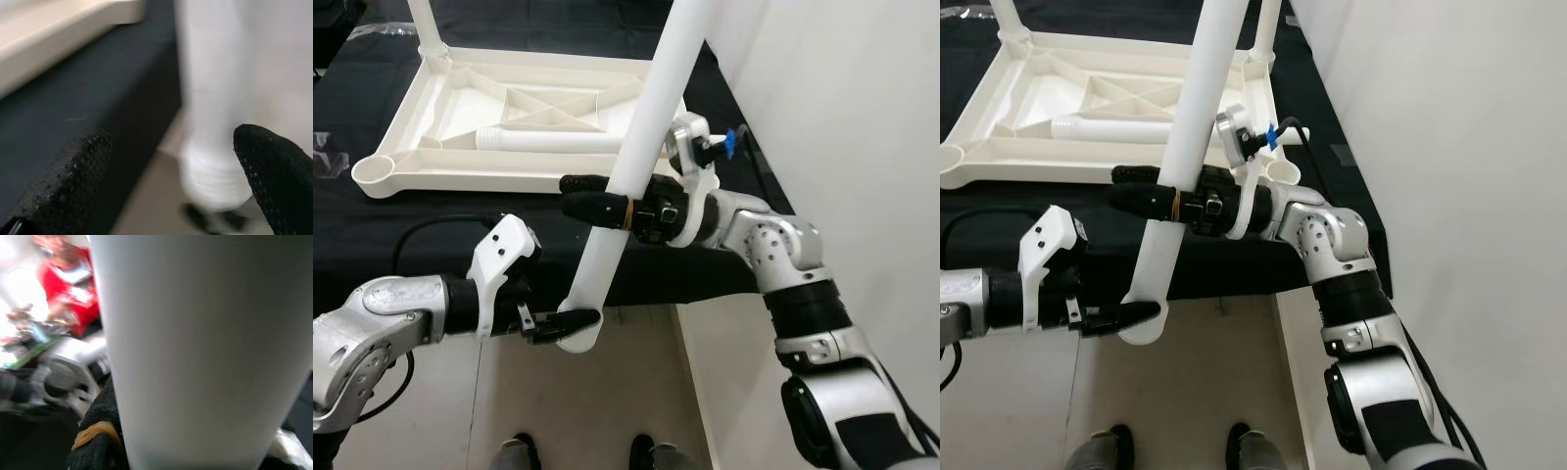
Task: Building children table
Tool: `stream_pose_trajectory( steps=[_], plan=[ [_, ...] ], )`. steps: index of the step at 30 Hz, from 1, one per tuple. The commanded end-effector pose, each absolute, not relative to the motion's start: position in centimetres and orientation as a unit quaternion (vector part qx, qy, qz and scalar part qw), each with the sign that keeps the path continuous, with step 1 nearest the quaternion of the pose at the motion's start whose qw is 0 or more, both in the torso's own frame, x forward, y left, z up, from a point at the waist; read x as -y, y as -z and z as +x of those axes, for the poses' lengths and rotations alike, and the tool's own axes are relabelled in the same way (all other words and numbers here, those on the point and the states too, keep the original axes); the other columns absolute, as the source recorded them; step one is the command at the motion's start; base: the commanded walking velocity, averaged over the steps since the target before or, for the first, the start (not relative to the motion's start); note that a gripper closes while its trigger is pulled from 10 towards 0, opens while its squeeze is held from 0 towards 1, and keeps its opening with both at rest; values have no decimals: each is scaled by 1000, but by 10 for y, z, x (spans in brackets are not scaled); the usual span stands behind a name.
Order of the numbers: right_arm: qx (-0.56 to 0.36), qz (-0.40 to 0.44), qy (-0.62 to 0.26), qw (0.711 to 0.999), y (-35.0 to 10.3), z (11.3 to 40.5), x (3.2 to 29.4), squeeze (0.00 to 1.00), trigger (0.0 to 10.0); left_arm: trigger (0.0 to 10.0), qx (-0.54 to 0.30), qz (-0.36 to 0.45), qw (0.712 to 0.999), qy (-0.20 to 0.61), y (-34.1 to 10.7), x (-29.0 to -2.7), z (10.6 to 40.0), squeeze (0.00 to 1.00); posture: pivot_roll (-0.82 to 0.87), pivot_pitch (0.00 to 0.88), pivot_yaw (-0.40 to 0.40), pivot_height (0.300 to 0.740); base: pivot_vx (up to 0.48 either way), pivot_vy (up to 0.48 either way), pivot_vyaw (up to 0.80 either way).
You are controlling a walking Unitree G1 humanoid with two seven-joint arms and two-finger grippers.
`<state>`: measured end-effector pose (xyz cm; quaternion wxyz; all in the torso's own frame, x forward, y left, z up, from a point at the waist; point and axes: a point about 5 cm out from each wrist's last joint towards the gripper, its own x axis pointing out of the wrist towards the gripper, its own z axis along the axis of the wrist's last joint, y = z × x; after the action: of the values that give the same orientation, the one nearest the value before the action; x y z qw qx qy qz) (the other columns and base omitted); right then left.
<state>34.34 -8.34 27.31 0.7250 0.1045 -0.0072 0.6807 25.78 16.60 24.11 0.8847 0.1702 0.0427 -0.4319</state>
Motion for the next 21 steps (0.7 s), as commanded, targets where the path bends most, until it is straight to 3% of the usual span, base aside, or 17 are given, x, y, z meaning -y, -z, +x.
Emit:
stream_pose_trajectory(
  steps=[1, 4, 8, 15, 21],
  plan=[
    [17, 74, -657, 750, -277, 351, 88, 0, 0, 10000, -30, 197, 890, 411, -240, -166, 260, 0, 62, 247, -98, 740, 0, 0, 0],
    [25, 63, -636, 769, -279, 356, 93, 0, 0, 10000, -18, 212, 896, 391, -242, -166, 263, 0, 62, 246, -99, 740, 0, 0, 0],
    [56, 47, -570, 819, -295, 370, 112, 0, 0, 10000, 12, 234, 901, 364, -248, -163, 264, 0, 62, 246, -99, 740, 0, 0, 0],
    [101, 58, -496, 860, -316, 382, 132, 0, 0, 10000, 46, 220, 910, 347, -254, -156, 264, 0, 65, 243, -98, 740, 0, 0, 0],
    [213, 69, -353, 908, -369, 390, 155, 0, 0, 10000, 116, 163, 941, 273, -266, -141, 265, 0, 66, 245, -94, 740, 0, 0, 0]
  ],
)
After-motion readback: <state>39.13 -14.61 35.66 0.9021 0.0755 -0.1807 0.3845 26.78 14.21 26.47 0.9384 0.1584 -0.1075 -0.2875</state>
